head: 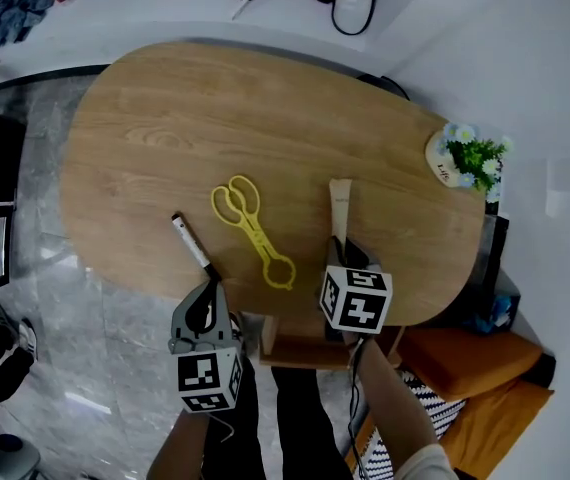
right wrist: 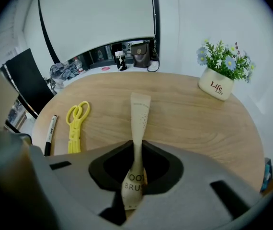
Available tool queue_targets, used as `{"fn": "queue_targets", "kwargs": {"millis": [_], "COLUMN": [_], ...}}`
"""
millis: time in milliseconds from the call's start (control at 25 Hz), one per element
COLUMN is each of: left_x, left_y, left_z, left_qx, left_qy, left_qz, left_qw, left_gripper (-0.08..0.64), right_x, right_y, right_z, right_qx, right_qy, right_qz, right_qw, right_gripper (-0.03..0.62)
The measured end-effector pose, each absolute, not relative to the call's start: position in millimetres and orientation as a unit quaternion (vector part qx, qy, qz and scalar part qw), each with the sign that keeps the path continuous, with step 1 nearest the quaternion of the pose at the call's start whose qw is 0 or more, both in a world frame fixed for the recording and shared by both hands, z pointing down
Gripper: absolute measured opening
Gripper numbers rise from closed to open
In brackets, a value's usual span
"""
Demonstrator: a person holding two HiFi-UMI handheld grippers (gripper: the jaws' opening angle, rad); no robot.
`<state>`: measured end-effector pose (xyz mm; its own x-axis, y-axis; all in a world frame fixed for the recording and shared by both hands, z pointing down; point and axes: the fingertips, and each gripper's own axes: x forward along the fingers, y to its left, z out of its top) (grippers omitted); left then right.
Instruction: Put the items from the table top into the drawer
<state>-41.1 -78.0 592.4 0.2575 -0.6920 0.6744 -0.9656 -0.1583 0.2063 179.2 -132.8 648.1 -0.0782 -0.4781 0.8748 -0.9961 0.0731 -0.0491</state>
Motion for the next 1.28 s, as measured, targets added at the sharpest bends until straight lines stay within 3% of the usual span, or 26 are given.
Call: {"fn": "queue_targets", "kwargs": {"millis": [640,1080,1280], "left_x": [-1.3,27.0,32.2], "left_y": [-28.5,13.0,25.7], "left_z": [595.4,586.1,583.8], "left_qx": [0.733,0.73,0.719], "left_qy": [-0.547,-0.543,-0.555], "left_qz": [0.239,0.267,0.263], "left_qw": [0.326,0.317,0.325], "left_gripper": [0.003,0.003,0.003], "right_x": [198.0,188.7,179.4], "right_y": [-51.1,25.1,61.9], "right_z": [621.5,596.2,595.8], "right_qx": [0.527,0.428,0.35], "right_qy": [-0.683,-0.748,-0.78], "right_qz": [0.354,0.318,0.263], "right_qw": [0.362,0.395,0.448], "right_gripper": [0.04,0.04,0.04]}}
